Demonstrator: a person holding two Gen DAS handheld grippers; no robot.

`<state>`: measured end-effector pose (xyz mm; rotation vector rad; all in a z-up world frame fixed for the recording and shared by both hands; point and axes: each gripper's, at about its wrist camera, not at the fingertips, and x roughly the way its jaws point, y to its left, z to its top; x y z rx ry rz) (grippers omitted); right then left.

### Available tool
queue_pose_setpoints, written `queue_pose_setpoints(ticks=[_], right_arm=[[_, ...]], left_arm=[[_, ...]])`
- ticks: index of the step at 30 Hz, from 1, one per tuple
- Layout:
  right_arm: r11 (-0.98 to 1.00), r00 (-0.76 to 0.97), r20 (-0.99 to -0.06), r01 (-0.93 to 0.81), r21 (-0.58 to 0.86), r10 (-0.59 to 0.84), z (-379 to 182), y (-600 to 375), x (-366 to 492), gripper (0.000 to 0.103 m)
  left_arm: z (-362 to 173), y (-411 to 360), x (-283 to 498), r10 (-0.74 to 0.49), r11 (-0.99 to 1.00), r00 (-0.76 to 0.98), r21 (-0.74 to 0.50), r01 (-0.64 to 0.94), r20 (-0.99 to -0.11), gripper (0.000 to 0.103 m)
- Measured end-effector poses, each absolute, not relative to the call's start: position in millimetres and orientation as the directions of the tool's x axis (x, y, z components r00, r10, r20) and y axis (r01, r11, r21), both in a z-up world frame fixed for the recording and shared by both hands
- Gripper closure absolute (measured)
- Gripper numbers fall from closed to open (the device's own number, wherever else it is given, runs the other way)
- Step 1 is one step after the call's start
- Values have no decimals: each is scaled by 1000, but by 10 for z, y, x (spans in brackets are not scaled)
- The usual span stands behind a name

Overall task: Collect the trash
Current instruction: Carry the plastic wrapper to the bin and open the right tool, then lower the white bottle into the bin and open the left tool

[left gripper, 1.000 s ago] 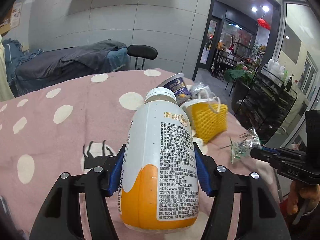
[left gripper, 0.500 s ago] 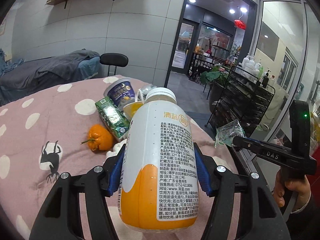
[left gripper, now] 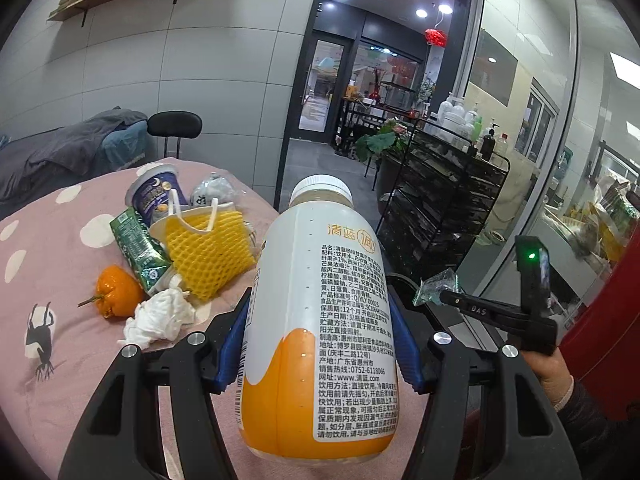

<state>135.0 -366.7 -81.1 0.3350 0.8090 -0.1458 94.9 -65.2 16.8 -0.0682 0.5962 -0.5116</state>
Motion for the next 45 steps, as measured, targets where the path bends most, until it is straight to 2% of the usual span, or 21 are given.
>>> queue_pose_setpoints(ticks=[7,14,16,17,18,19,28,32,36,45], right_arm=[[899,560,-828,372,229,-21,-1558,-4056,1555,85],[873,501,-865,430,231,-17,-1970,-4212,1682,82],[864,495,-868,444,238,-16,-2030,-4223,1661,71],[858,495,-869,453,243,-15,-2038,-4245,1659,53],[849,502,-865,465,251,-19,-2032,-4274,1641,40],[844,511,-859,472,254,-27,-2016,-4270,1593,37],[843,552,-832,473,256,-57,-1688,-4285,1368,33],[833,580,-810,487,264,-83,-1492,-4323,1249,25],[832,602,-790,496,251,-121,-1317,-4389,1144,24],[793,603,-783,549,265,-155,-1229,-4650,924,22]], left_arm=[[164,-878,983,-509,853,683,-203,480,-523,42],[127,-1036,997,-528,840,660,-214,499,-535,42],[124,-1068,996,-530,837,656,-210,505,-538,42],[123,-1092,995,-532,835,652,-210,508,-540,42],[119,-1109,997,-535,833,649,-211,511,-541,42],[122,-1130,994,-539,831,645,-213,514,-542,42],[140,-1489,1023,-600,777,588,-219,590,-542,42],[112,-1743,1032,-634,740,547,-224,634,-547,42],[49,-1999,1062,-662,707,501,-241,665,-558,42],[-239,-2466,1235,-658,683,404,-279,675,-635,42]])
